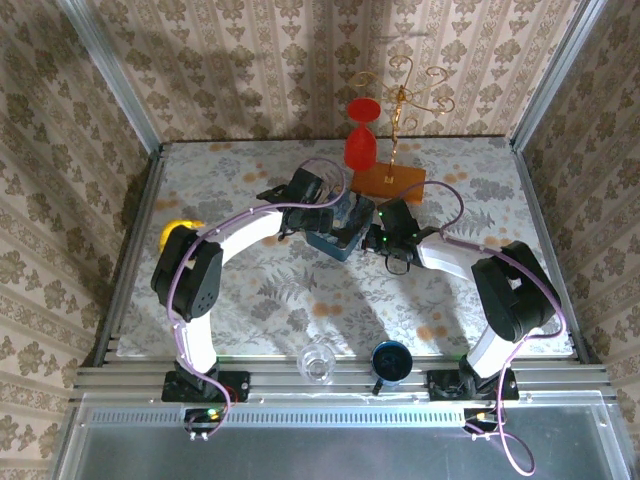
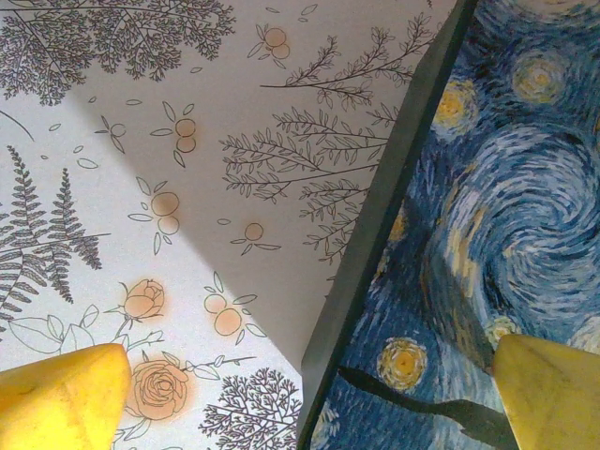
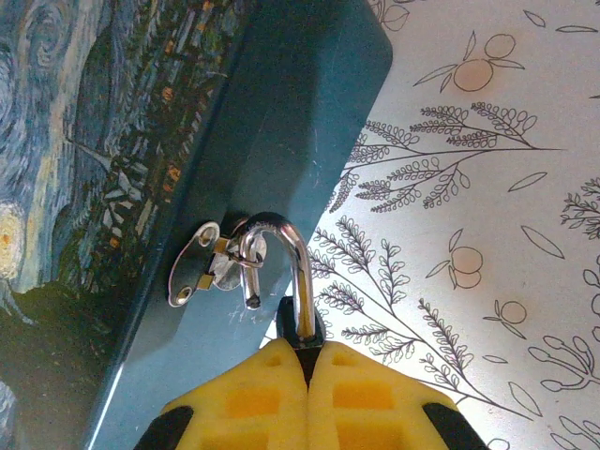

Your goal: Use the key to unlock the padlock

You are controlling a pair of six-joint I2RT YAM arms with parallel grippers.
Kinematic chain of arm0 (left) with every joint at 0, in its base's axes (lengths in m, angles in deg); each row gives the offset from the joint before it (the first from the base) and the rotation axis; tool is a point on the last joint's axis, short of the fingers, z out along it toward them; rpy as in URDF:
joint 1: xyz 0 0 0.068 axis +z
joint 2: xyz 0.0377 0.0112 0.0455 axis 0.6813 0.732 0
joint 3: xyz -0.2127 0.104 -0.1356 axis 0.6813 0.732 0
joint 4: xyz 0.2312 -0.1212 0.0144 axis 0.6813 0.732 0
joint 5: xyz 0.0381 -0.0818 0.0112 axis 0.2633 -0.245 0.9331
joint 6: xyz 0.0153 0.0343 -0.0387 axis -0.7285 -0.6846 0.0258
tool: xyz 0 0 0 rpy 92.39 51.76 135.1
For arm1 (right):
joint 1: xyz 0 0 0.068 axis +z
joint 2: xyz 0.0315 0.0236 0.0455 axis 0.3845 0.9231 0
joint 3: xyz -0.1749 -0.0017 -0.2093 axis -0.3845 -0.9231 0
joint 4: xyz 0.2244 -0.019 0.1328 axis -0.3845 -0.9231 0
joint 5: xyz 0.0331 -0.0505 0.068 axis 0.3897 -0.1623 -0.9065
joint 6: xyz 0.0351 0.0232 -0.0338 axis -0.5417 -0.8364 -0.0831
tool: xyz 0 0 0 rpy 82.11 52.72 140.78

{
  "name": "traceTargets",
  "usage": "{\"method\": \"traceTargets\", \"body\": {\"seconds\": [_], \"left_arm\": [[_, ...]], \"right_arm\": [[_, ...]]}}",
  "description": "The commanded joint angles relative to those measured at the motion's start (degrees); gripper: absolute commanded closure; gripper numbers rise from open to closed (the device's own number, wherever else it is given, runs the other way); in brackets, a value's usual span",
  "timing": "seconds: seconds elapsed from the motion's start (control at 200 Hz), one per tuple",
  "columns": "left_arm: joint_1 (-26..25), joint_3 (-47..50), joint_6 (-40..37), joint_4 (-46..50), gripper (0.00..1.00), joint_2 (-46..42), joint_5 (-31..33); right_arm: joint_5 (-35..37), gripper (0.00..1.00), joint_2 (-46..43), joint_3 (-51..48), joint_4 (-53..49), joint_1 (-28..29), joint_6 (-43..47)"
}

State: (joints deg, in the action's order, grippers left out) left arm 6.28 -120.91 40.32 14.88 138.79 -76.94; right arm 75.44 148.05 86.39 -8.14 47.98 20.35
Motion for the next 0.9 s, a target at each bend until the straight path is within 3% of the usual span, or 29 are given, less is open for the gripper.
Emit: {"method": "traceTargets", "body": {"seconds": [0.0, 0.895], "left_arm": [[0.72, 2.97, -0.75, 9.18, 0.00, 1.18, 1.33], [0.81, 2.89, -1.08, 9.11, 0.00, 1.61, 0.98]], "right_arm": [[0.81, 1.00, -1.15, -0.33, 2.33, -0.58, -1.33], [1.92, 1.00, -0.77, -0.16, 3.53, -1.81, -2.08]]}}
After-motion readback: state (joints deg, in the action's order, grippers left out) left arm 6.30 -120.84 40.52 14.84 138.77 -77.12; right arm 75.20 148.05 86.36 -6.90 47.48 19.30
